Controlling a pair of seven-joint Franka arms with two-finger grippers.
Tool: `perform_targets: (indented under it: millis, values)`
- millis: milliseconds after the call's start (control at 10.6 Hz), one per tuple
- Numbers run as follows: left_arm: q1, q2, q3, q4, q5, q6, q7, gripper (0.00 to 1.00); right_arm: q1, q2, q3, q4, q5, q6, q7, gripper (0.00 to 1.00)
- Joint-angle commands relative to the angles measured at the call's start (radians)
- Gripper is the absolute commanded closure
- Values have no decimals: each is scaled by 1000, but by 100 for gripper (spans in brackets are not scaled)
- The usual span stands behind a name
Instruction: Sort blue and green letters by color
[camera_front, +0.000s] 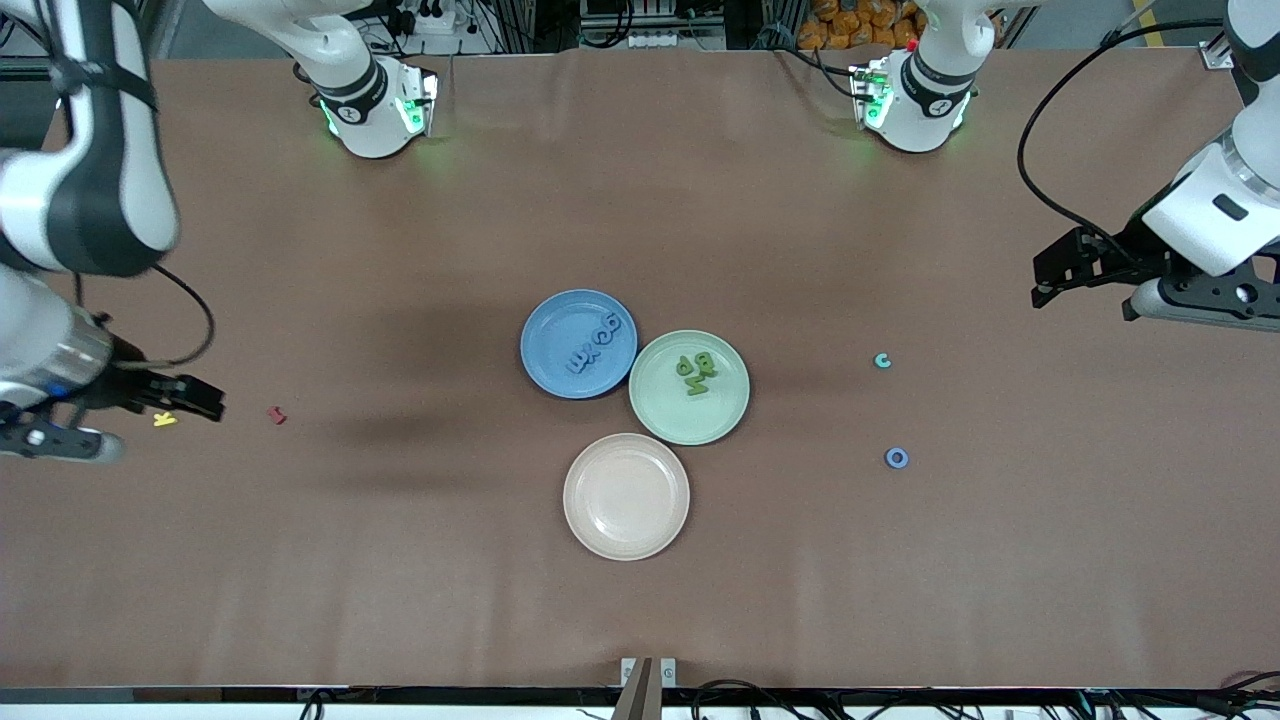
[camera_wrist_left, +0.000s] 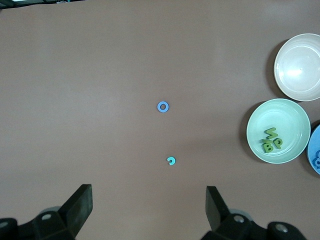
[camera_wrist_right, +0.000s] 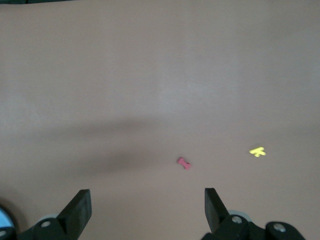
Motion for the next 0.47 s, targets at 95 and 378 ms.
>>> perform_targets:
  millis: [95,378]
  values:
    - [7,-24,3,-5,-28,-24,19,0,-54,-103,44,134,-26,-259,-57,0]
    - [9,-24,6,-5,-28,-24,19,0,-50,-187,49,183,-11,-391,-51,0]
